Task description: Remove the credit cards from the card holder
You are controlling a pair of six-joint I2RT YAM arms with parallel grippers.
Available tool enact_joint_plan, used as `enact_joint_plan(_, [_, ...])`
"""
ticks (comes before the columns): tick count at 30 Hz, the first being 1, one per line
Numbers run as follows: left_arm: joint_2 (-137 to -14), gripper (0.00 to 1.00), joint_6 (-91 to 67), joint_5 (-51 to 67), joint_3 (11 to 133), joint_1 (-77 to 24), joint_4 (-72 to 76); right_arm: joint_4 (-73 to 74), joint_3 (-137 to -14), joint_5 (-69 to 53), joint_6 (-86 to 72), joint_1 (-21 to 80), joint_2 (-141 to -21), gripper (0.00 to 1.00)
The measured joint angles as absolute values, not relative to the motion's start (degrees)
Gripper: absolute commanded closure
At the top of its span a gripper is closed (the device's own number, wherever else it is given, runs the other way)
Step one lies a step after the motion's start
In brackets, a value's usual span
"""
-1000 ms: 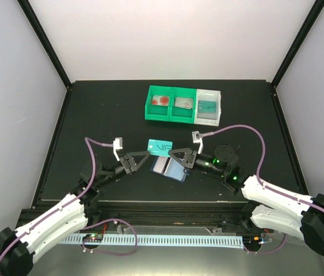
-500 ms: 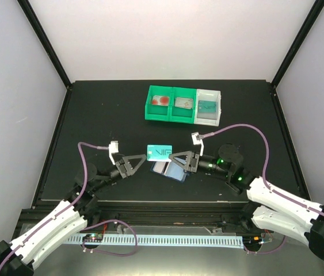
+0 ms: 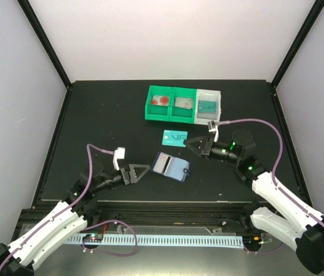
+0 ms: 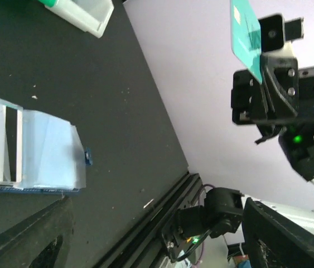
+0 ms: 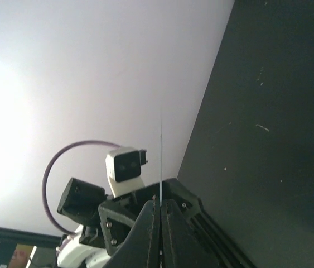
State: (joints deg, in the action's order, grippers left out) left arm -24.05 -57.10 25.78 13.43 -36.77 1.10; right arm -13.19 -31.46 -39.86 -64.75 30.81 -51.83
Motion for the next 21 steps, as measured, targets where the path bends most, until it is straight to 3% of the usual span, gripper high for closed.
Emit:
enact_joint_plan(6, [-24.12, 0.12, -51.92, 25.82, 15.53, -36.77, -5.02, -13.76, -33.06, -46.76, -67.85, 22.83, -56.51, 0.99])
enact_joint_plan(21, [-28.56, 0.11, -44.8, 25.93, 16.82, -36.77, -9.87, -28.23, -32.88, -53.82, -81.41, 14.96, -66.98, 0.99])
